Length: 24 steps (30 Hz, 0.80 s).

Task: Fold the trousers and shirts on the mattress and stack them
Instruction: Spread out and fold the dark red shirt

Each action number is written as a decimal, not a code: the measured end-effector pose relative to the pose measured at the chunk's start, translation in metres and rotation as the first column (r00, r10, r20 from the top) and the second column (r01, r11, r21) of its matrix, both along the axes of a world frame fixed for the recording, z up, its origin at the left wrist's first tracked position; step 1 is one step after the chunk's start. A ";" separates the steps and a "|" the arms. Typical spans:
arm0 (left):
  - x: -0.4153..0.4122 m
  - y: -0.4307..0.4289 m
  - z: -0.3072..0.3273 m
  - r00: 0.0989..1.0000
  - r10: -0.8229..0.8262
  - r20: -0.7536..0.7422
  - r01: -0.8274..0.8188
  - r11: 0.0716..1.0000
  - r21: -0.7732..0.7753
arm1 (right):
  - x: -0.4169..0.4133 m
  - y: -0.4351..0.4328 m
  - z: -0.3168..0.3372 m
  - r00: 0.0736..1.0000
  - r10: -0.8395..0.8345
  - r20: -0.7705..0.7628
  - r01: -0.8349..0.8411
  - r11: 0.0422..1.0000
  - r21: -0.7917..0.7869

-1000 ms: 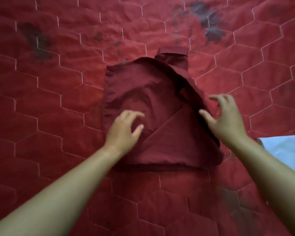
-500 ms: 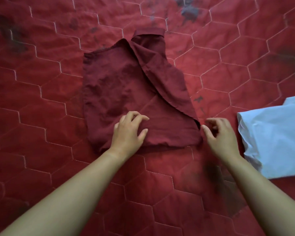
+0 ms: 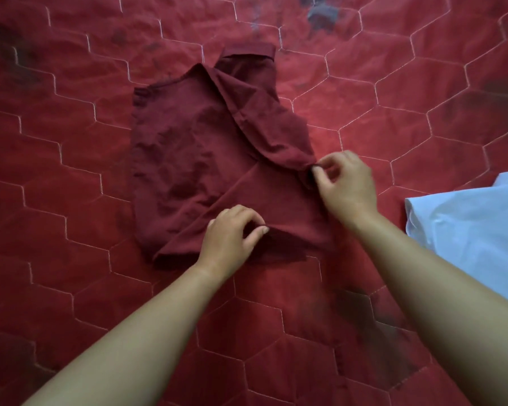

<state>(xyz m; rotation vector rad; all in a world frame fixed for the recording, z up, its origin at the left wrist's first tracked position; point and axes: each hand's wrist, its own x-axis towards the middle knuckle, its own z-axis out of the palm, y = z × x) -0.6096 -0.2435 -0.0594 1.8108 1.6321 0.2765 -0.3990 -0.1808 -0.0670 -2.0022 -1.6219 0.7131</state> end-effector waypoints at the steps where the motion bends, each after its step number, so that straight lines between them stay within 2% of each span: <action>1: -0.003 0.002 0.003 0.997 0.052 0.054 -0.054 0.998 0.027 | 0.006 0.005 0.003 0.997 -0.075 -0.024 0.076 0.997 0.034; 3: -0.013 0.008 0.011 0.963 0.216 0.162 -0.233 0.968 0.091 | 0.020 0.014 0.010 0.975 -0.213 -0.064 0.217 0.975 0.051; 5: -0.025 0.016 0.019 0.883 0.383 0.270 -0.429 0.893 0.137 | 0.030 0.019 0.014 0.963 -0.262 -0.064 0.264 0.964 0.016; 7: -0.035 0.026 0.025 0.803 0.491 0.337 -0.560 0.815 0.147 | 0.033 0.020 0.016 0.979 -0.194 -0.066 0.191 0.980 -0.048; 9: -0.045 0.035 0.028 0.763 0.548 0.342 -0.616 0.778 0.126 | 0.028 0.021 0.016 0.991 -0.071 -0.112 0.061 0.994 -0.092; 14: -0.069 0.061 0.019 0.818 0.542 0.195 -0.567 0.817 0.107 | -0.005 0.044 0.013 0.986 0.100 -0.135 -0.103 0.995 -0.018; 16: -0.076 0.073 0.014 0.830 0.535 0.155 -0.552 0.828 0.097 | -0.019 0.058 0.010 0.986 0.126 -0.105 -0.132 0.990 -0.047; 18: -0.077 0.084 0.010 0.826 0.534 0.184 -0.547 0.837 0.027 | -0.029 0.068 0.007 0.991 0.125 -0.052 -0.128 0.990 -0.061; 21: -0.068 0.103 0.004 0.789 0.543 0.288 -0.501 0.840 -0.210 | -0.036 0.080 0.011 0.996 0.055 -0.067 -0.056 0.998 -0.012; 22: -0.064 0.110 0.004 0.786 0.532 0.314 -0.480 0.846 -0.233 | -0.037 0.083 0.013 0.996 0.034 -0.088 -0.032 0.999 0.016; 24: -0.061 0.124 0.010 0.796 0.476 0.374 -0.477 0.874 -0.095 | -0.038 0.091 0.026 0.986 -0.010 -0.168 0.030 0.993 0.117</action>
